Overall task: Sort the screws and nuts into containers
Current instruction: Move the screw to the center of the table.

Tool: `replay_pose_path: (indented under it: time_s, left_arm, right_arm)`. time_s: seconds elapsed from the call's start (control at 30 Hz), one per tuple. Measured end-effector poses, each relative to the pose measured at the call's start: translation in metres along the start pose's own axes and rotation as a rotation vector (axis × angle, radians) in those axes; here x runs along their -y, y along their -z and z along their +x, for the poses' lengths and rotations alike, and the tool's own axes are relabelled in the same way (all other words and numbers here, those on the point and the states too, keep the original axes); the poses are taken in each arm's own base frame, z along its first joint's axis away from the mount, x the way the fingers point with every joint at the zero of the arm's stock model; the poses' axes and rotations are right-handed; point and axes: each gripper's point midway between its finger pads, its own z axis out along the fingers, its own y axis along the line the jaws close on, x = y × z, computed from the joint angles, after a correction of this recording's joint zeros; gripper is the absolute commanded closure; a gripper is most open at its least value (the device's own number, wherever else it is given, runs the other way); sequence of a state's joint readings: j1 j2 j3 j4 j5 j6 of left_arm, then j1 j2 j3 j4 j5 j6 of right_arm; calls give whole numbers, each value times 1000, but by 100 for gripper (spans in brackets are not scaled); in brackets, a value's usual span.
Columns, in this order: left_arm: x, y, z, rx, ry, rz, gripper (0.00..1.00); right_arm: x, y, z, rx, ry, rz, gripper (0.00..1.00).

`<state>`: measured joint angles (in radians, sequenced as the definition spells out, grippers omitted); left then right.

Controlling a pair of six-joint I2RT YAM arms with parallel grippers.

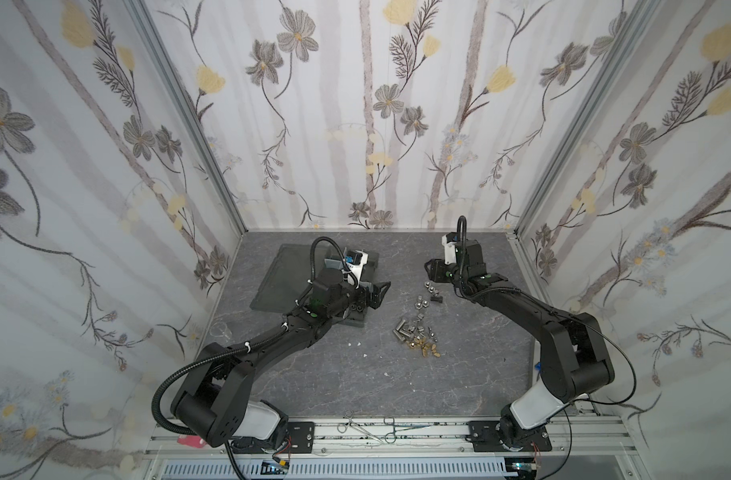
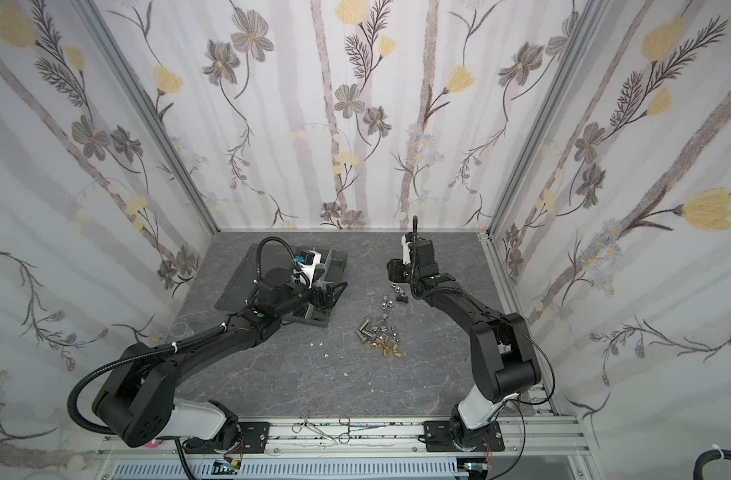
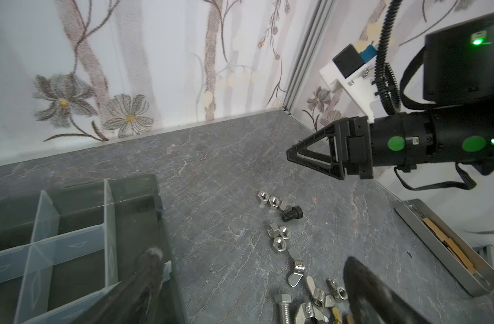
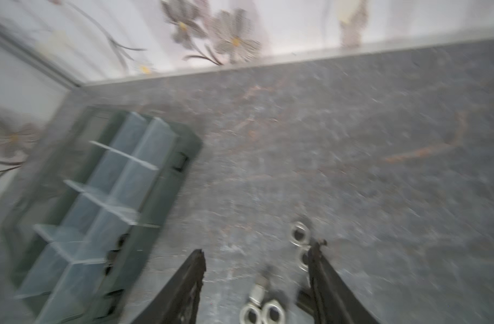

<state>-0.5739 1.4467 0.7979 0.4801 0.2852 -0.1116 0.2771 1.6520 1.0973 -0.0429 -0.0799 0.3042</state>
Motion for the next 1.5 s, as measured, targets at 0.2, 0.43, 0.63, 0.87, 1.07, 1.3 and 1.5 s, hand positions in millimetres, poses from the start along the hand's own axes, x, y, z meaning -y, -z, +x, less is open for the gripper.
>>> replay_pose_path:
  time_s: [0.2,0.43,0.63,0.87,1.07,1.3,1.5]
  left_arm:
    - [13,-24,10,-46,-39,38,0]
    - [13,-35,15,-69,-39,42,0]
    - [13,-37,18,-84,-36,40,0]
    - [13,-37,19,-90,-37,40,0]
    - [13,-37,19,-94,-44,36,0]
    - [11,-36,20,-94,-45,26,0]
    - [8,-34,27,-105,-43,13,0]
  right_arm:
    - [49,-21,52,-213,-11,143,42]
    - [48,-44,80,-331,28,149,38]
    - [21,-59,84,-350,56,135,35]
    - [22,-64,95,-361,-18,238,40]
    - [30,-65,100,-352,-75,293,47]
    - [37,-67,98,-327,-88,341,62]
    - [39,-67,99,-322,-92,352,61]
